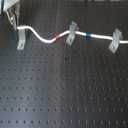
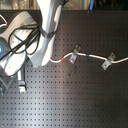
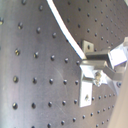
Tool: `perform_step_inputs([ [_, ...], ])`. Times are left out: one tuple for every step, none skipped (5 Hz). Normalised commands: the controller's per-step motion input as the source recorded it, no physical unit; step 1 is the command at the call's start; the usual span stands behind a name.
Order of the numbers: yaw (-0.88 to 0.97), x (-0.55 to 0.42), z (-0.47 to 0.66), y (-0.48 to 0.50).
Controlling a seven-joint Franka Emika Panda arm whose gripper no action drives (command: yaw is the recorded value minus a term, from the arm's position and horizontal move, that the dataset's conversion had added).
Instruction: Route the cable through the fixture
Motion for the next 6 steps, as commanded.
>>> perform_step_inputs([
  [0.21, -0.104, 0.0, -0.096],
  [0.06, -0.131, 0.01, -0.117],
  [0.12, 0.085, 0.24, -0.089],
  [0.19, 0.005, 0.32, -0.008],
  [0.24, -0.112, 0.13, -0.091],
  [0.02, 0.0, 0.0, 0.0],
])
